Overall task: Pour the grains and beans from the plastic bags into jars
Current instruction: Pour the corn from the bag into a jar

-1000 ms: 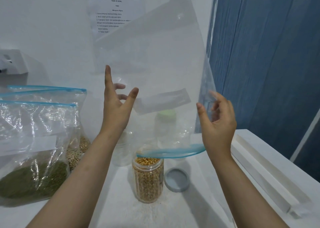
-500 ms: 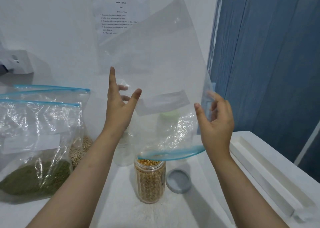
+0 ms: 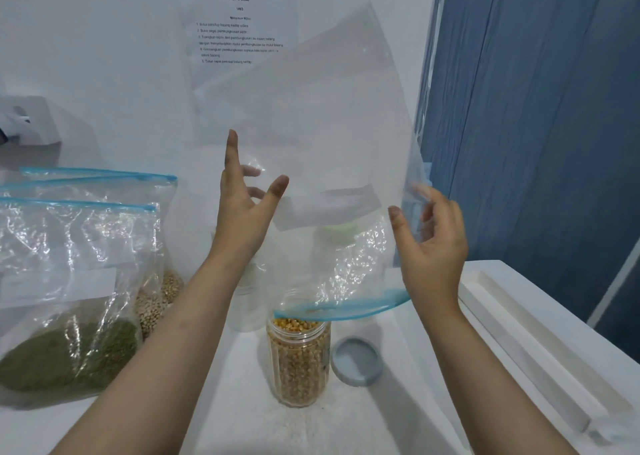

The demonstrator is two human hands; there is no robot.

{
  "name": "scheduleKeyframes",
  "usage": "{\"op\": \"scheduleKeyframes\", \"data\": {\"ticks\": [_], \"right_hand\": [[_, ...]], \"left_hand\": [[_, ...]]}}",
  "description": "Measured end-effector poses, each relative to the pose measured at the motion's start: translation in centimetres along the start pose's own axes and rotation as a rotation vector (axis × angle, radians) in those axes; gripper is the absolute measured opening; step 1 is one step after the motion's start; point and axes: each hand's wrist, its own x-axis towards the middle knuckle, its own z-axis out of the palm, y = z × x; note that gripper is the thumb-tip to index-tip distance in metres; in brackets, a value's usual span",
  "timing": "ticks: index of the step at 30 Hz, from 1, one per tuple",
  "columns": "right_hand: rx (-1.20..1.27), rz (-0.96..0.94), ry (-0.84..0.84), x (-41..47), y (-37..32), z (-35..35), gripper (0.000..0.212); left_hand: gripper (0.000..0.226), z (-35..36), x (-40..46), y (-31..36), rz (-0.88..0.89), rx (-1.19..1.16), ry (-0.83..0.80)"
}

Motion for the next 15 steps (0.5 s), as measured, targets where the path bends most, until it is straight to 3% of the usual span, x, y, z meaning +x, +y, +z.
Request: {"op": "scheduleKeyframes", "data": {"ticks": [8,12,15], "right_hand": [[-0.018,0.130,0.016,-0.1,1.2,0.3,0.034],[-0.062,0.176,0.030,-0.2,1.9,0.4,0.033],[-0.075,0.203,0.019,-0.2,2.2,0.5,0.033]], "left_hand": [[0.091,-0.6,-1.9,-1.8,-0.139,-0.056,-0.135],[0.078,-1.7,-5.6,-4.0,-0.197,-0.121,-0.304],[0.082,-2.8,-7.5,-6.0,-0.207,-0.125,-0.428]]}}
